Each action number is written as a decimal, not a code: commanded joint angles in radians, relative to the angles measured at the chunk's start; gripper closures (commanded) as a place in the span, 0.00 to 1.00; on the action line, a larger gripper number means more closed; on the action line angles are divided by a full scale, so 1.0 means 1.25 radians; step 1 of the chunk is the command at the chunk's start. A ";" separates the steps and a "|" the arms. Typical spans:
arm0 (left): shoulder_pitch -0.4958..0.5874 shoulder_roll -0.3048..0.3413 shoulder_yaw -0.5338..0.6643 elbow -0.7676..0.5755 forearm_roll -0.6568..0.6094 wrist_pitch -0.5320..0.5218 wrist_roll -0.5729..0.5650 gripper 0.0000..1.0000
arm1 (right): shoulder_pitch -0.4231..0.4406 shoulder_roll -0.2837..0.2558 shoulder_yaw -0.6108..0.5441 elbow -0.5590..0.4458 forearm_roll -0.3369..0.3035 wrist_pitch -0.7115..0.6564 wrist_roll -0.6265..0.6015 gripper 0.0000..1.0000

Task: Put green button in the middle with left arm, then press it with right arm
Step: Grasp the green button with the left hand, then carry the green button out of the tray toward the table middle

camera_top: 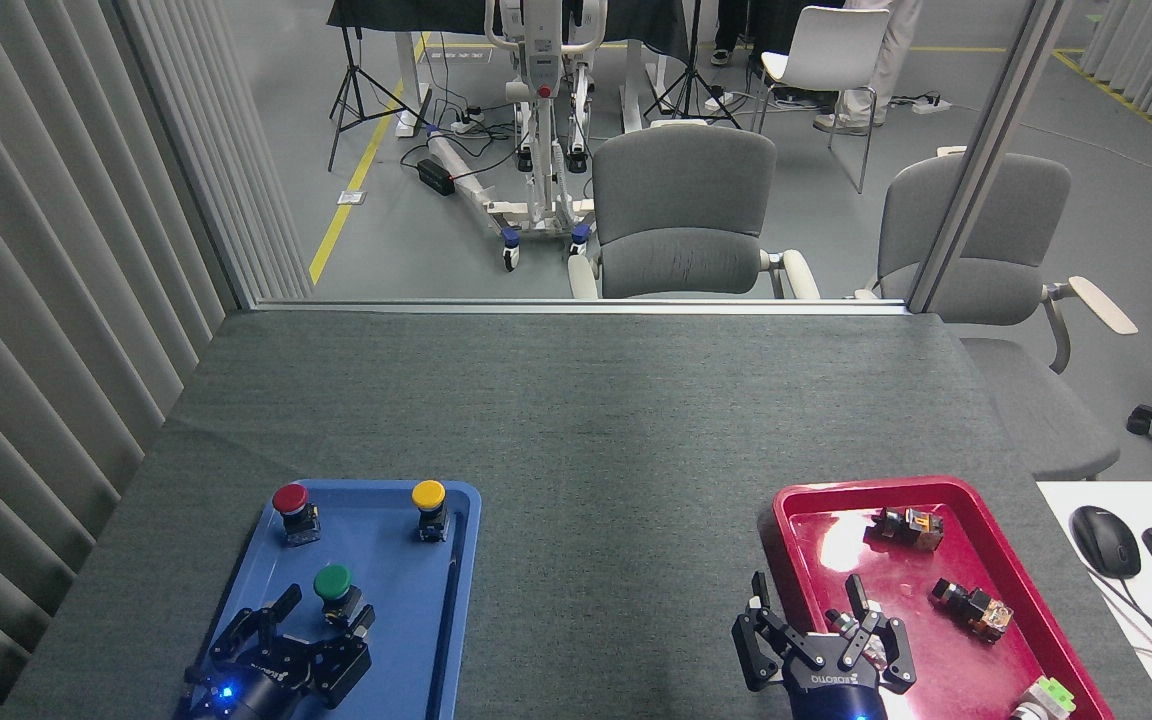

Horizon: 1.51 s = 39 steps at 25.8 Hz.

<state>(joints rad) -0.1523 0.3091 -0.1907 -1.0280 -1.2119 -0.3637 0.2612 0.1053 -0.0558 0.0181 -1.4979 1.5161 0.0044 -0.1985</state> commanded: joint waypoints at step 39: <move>-0.268 -0.260 -0.505 0.195 0.007 0.139 0.036 1.00 | 0.000 0.008 -0.006 -0.004 -0.002 -0.005 0.000 0.01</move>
<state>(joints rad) -0.4775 0.0206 -0.8170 -0.8390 -1.1985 -0.1936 0.3070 0.1059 -0.0463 0.0113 -1.5037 1.5142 -0.0034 -0.2015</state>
